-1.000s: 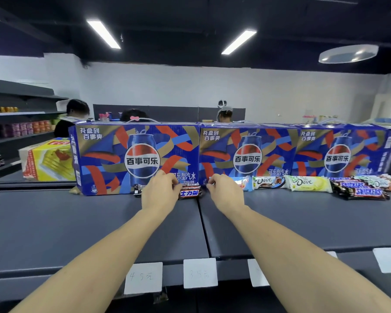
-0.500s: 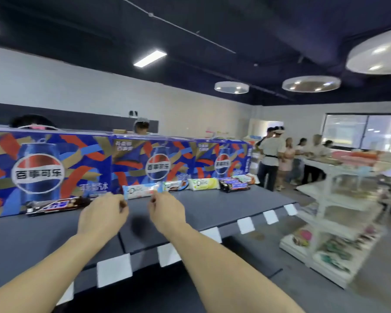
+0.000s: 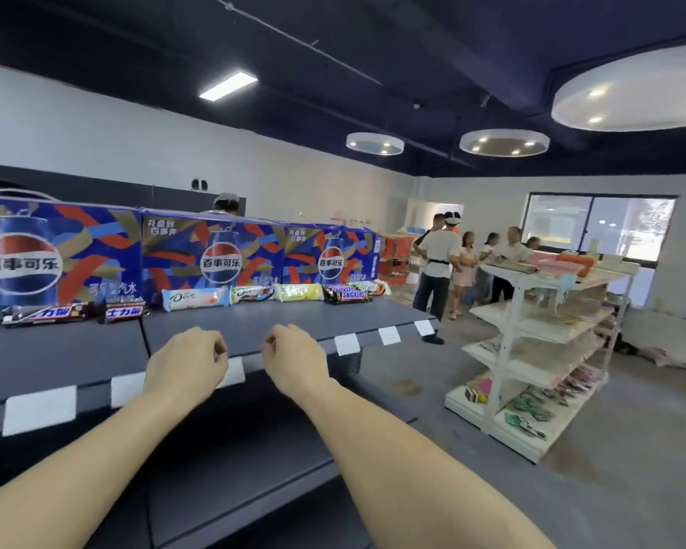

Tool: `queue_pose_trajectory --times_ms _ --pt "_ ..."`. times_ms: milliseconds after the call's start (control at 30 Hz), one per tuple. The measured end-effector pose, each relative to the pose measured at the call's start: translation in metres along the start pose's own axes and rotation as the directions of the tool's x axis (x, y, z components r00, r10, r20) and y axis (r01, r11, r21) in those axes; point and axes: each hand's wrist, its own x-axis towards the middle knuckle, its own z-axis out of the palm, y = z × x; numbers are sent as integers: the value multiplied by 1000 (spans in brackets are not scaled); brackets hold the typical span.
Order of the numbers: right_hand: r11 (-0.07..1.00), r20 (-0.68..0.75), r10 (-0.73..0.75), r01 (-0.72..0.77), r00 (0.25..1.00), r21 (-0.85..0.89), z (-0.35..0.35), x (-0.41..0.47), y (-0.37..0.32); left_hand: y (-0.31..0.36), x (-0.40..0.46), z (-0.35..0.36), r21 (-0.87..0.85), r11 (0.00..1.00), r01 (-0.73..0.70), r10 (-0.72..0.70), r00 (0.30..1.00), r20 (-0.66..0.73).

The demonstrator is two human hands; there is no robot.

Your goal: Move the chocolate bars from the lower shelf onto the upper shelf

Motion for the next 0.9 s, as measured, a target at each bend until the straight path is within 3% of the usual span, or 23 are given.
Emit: queue_pose_trajectory --times_ms 133,333,567,900 --pt "999 3 11 -11 1000 42 2 -45 1 9 -48 -5 24 999 45 -46 997 55" --pt "990 140 3 -23 990 141 41 -114 -13 -7 -133 4 87 990 107 -119 982 145" --pt "979 357 -5 -68 934 193 97 -169 -42 -55 -198 4 162 957 239 -273 933 236" --pt "971 522 -129 -1 843 241 185 -200 -144 -163 -273 -7 213 873 439 -482 844 236"
